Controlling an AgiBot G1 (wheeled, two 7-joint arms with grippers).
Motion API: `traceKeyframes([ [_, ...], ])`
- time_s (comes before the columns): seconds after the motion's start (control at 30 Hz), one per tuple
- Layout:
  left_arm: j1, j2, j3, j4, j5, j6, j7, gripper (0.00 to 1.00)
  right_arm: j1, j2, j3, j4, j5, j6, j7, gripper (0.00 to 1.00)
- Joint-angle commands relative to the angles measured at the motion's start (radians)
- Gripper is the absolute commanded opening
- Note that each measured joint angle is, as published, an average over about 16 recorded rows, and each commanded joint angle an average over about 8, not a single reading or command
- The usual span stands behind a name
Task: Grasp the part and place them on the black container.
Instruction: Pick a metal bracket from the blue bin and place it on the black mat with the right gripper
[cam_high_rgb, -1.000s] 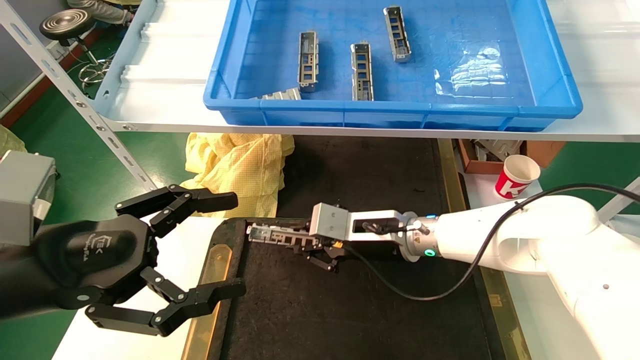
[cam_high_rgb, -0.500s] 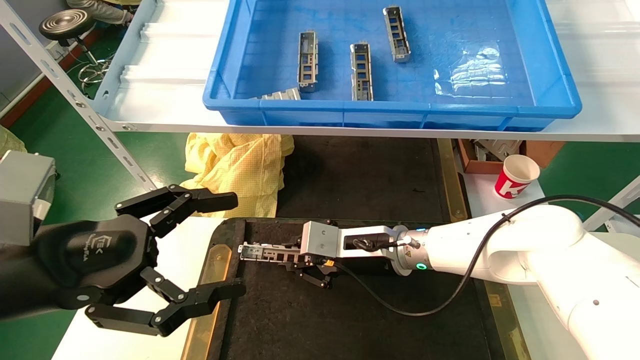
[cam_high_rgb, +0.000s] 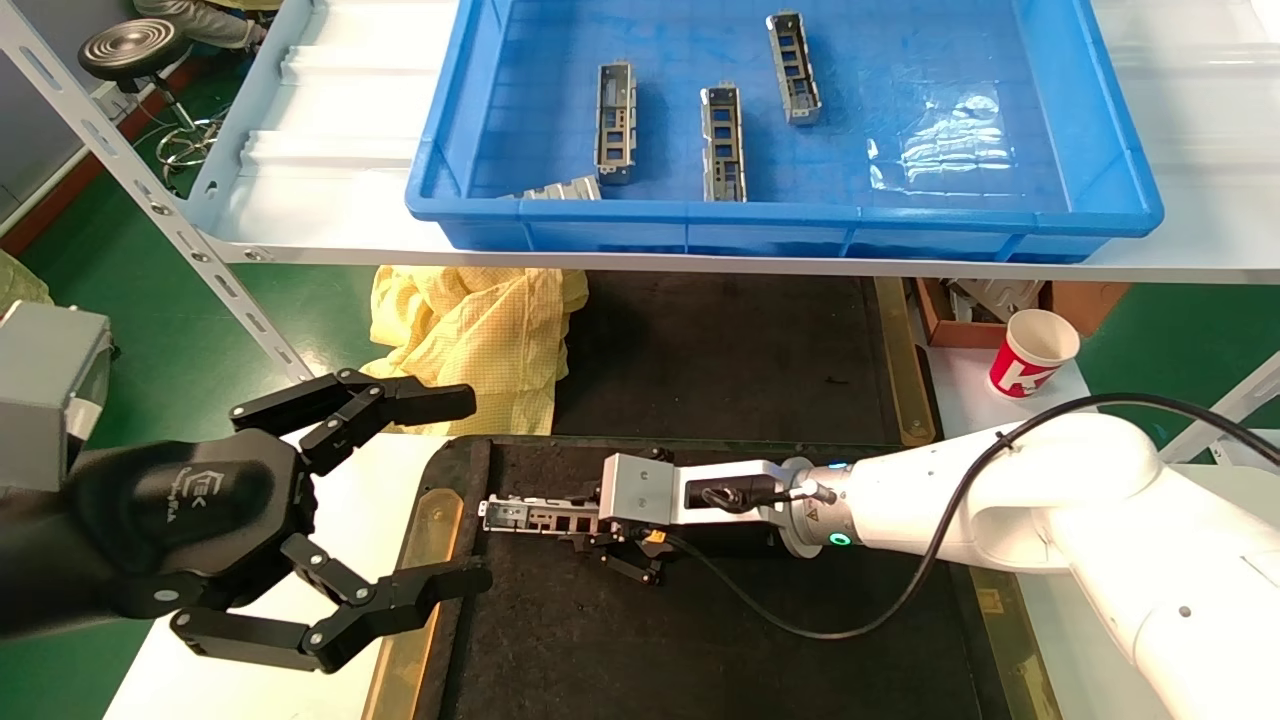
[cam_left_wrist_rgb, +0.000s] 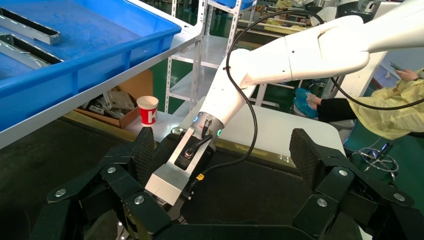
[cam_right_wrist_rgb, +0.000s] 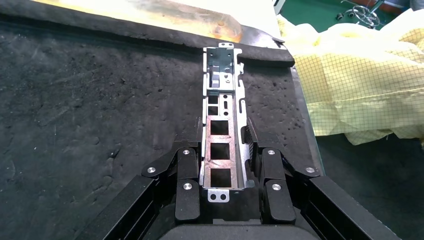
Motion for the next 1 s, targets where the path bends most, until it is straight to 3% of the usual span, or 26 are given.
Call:
traceKeyframes([
  [0.03,0.000,0.000,0.000,0.000,0.000,0.000,0.000,1.00,-0.002,0.000,-0.006,0.002,0.005,0.003,0.000,0.00],
  [0.47,0.000,0.000,0.000,0.000,0.000,0.000,0.000,1.00,-0.007,-0.002,-0.044,0.024,0.047,0.032,0.003,0.00],
  [0.53,0.000,0.000,0.000,0.000,0.000,0.000,0.000,1.00,-0.008,-0.002,-0.052,0.027,0.051,0.037,0.003,0.04],
  [0.57,0.000,0.000,0.000,0.000,0.000,0.000,0.000,1.00,-0.009,-0.002,-0.055,0.028,0.053,0.038,0.003,0.10],
  [0.77,0.000,0.000,0.000,0.000,0.000,0.000,0.000,1.00,-0.007,-0.001,-0.079,0.034,0.065,0.041,0.002,0.84],
  [0.83,0.000,0.000,0.000,0.000,0.000,0.000,0.000,1.00,-0.005,-0.001,-0.086,0.035,0.068,0.042,0.001,1.00],
  [1.0,0.000,0.000,0.000,0.000,0.000,0.000,0.000,1.00,0.000,0.000,-0.101,0.034,0.078,0.044,-0.006,1.00],
])
